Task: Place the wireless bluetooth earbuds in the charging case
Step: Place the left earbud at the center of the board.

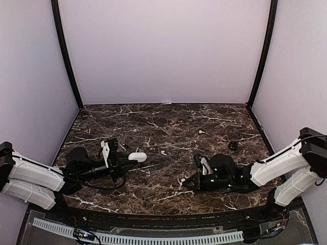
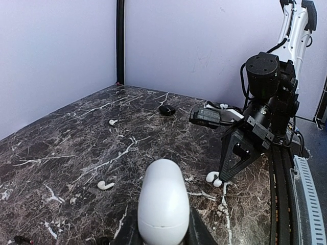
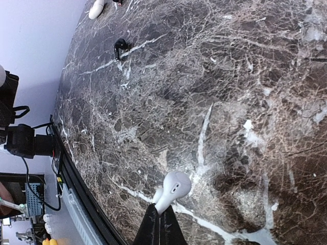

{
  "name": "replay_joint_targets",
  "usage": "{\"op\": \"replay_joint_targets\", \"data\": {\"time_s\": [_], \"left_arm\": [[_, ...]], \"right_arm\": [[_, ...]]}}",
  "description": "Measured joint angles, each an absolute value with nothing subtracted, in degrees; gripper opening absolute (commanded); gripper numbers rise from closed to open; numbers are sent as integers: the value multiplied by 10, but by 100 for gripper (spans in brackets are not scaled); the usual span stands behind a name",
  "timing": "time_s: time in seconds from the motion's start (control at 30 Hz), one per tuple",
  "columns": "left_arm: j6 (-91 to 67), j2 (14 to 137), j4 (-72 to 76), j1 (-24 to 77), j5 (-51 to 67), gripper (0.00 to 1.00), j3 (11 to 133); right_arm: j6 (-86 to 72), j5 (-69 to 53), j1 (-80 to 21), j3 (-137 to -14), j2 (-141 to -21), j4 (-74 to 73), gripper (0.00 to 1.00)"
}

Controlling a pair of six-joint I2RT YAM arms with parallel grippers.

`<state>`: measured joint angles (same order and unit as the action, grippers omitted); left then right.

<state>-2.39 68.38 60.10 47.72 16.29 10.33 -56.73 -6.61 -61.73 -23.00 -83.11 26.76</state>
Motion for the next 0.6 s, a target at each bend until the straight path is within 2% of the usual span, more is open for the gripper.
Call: {"op": "replay_joint_targets", "data": {"time_s": [0.6], "left_arm": [[-24, 686, 597, 477, 162, 0, 100]], "right_arm": [[-605, -63, -617, -229, -887, 300, 0]]}}
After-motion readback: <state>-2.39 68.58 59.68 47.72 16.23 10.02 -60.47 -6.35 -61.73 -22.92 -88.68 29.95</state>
